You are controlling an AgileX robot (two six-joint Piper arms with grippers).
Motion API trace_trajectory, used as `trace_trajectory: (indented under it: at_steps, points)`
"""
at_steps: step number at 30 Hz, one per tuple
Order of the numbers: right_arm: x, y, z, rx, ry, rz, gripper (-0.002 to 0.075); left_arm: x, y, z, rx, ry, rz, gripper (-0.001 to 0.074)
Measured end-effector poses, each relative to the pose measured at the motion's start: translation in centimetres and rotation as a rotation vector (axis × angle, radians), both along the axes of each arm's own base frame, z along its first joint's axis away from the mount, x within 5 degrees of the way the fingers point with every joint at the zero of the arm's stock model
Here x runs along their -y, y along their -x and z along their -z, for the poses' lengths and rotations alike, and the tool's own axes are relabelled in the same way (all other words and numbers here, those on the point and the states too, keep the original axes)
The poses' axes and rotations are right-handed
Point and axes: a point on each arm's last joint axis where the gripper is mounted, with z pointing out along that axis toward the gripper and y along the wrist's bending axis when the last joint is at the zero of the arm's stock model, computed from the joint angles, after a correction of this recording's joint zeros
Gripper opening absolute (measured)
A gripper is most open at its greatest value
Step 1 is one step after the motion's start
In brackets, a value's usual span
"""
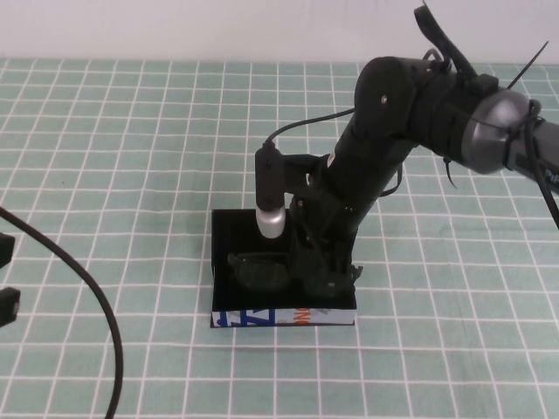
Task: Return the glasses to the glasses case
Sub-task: Place the glasses in the glasses case
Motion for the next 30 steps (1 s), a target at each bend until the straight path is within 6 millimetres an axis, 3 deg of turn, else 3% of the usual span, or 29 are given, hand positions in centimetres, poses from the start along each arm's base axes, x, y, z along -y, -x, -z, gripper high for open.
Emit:
trace_trajectory:
  at_steps: [13,30]
  points:
    - [-0.9,0.6,0.0,-0.001,-0.017,-0.038,-0.0001,0.0,0.0,0.0,0.000,-0.001,0.000,-0.0002]
    - [-1.5,0.2,1.4,-0.005,-0.011,-0.039,-0.0001,0.0,0.0,0.0,-0.005,-0.003,0.001,-0.0002]
